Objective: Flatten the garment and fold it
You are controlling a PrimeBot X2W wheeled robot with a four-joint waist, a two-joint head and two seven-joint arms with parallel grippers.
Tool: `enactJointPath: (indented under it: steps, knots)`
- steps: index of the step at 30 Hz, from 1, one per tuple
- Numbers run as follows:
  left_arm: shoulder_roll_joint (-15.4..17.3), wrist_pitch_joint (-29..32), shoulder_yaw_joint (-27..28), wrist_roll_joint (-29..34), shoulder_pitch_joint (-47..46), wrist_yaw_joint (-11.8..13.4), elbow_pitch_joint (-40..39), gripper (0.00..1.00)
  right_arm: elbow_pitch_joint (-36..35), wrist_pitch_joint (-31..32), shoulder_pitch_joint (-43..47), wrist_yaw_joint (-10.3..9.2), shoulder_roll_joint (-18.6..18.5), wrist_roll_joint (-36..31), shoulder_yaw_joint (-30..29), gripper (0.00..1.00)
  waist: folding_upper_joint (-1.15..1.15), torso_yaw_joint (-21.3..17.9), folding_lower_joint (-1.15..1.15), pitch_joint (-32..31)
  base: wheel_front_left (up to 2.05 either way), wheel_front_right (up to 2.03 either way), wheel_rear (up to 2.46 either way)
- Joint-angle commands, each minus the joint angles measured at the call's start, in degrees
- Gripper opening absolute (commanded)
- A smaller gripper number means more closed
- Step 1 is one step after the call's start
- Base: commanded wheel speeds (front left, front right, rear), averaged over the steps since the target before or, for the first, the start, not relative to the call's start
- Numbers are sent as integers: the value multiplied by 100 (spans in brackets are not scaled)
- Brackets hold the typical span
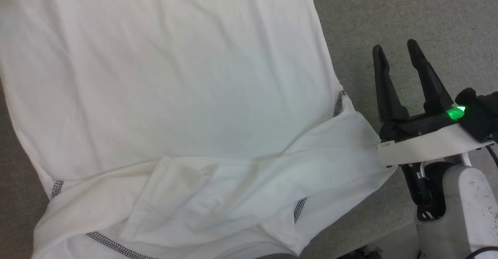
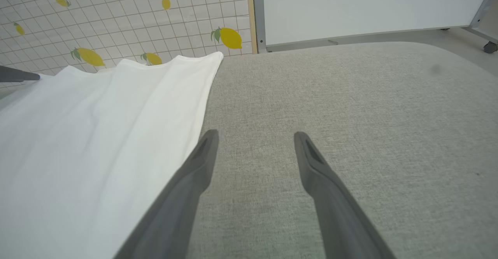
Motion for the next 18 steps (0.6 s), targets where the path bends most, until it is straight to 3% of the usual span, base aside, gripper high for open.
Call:
enactJointPath:
  steps: [1,6,7,8,9,12,18]
  knots:
    - [98,108,10,91,-106,100,-42,100,4,-33,-99,-9,14,-13,10,100,0,-192,-1,213,0,0,0]
    - [234,627,-54,278,-105,415,-119,100,3,-75,-118,-9,15,27,24,100,0,-205,-1,293,0,0,0]
    - [248,700,-72,292,-101,434,-146,46,-1,-80,-124,-9,15,38,28,100,0,-199,-1,301,0,0,0]
    - [251,787,-84,291,-92,460,-179,9,-5,-81,-131,-9,15,42,30,100,0,-187,-1,309,0,0,0]
    - [246,871,-94,278,-76,478,-200,0,-9,-71,-143,-9,15,35,34,100,0,-173,-1,312,0,0,0]
    - [234,1076,-142,231,-25,480,-336,0,-48,-3,-287,-9,15,-96,35,100,0,-109,-1,315,0,0,0]
    - [133,762,-211,164,-25,360,-554,0,89,370,-1312,-9,15,-312,6,100,0,65,-1,353,0,0,0]
